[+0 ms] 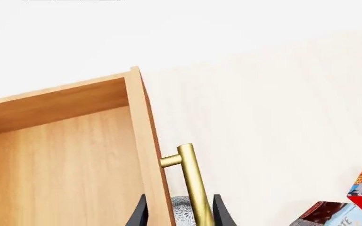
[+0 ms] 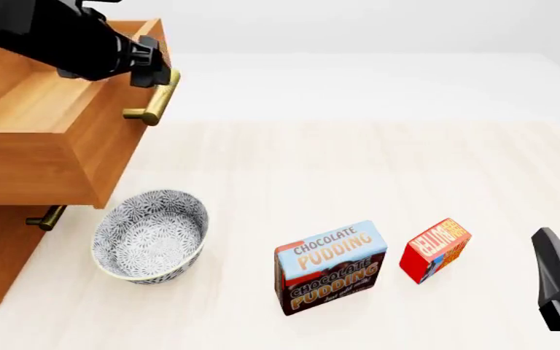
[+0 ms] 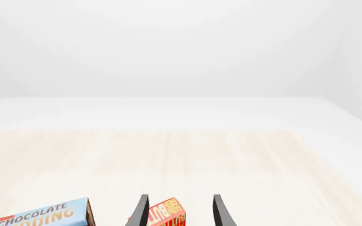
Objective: Put the butter at the back in the top drawer of the cabinet and close it.
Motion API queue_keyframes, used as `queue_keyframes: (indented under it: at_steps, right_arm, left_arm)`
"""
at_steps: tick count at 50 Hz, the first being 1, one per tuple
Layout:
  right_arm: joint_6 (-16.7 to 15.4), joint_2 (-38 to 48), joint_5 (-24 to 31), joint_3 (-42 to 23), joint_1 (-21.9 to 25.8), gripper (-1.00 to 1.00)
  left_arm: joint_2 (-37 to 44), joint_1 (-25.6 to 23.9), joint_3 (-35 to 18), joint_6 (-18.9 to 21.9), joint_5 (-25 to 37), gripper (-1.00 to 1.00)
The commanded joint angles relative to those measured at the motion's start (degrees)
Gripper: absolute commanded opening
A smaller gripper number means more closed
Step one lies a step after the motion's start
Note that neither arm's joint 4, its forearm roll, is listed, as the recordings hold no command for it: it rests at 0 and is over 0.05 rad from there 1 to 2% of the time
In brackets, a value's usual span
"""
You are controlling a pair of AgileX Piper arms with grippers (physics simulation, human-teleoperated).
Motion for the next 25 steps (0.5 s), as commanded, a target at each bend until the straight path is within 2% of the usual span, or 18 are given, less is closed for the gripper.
queue_keyframes:
  at_steps: [1,4,19,25]
  right_arm:
    - [0.00,0.00,0.00,0.00,0.00,1.00]
    - [0.00,0.00,0.00,0.00,0.00,1.00]
    - [0.00,0.00,0.00,0.00,0.00,1.00]
    - [0.00,0.00,0.00,0.00,0.00,1.00]
  left_arm:
    - [-6.13,-3.13,-0.12,4.28,2.56,1.00]
    - [-9.09,-1.69,-0.38,5.17,3.99,1.00]
    - [-14.75,-1.23,-1.54,6.56,8.00,1.00]
    - [-16.11,-1.90,-2.43,5.44,8.92,1.00]
